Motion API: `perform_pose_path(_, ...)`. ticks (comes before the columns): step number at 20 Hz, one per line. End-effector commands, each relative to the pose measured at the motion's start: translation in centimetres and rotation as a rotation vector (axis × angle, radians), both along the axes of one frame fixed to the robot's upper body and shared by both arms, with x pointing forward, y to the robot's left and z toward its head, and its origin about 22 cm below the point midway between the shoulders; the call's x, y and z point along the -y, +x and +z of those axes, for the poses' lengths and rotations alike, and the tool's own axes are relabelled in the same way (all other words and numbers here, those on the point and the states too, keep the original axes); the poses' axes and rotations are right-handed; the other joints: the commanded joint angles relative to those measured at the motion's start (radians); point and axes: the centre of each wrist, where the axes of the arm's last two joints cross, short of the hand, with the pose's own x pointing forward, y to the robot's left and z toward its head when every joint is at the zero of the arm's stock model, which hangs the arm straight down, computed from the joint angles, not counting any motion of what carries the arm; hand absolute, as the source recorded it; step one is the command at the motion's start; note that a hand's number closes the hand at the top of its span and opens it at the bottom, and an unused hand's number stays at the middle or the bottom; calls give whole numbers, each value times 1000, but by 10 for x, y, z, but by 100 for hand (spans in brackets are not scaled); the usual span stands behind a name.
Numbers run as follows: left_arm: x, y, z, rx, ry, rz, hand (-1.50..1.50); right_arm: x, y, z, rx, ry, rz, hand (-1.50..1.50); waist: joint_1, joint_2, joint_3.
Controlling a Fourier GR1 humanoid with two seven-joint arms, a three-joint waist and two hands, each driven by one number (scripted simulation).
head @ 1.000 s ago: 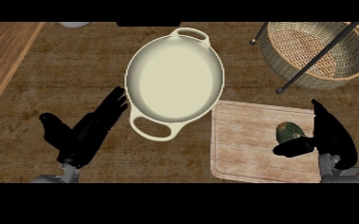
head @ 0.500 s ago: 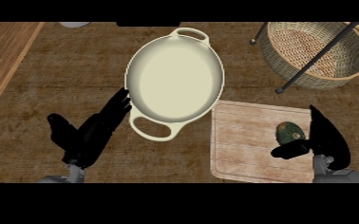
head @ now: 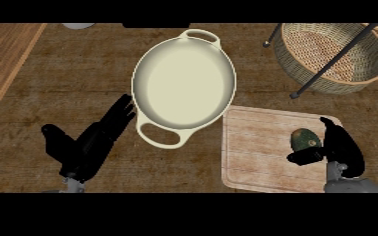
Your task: Pick the squash from the cutting board and place it in the pot
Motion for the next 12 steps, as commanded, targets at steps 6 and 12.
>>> perform_pose_path(6, 0, 13, -10, 1, 7, -14, 0, -5, 7, -4, 70, 59, 86, 150, -2, 0, 0)
perform_pose_path(12, -3, 19, 0, -15, -16, 2, 0, -14, 8, -14, 79, -15, 119, 150, -2, 0, 0)
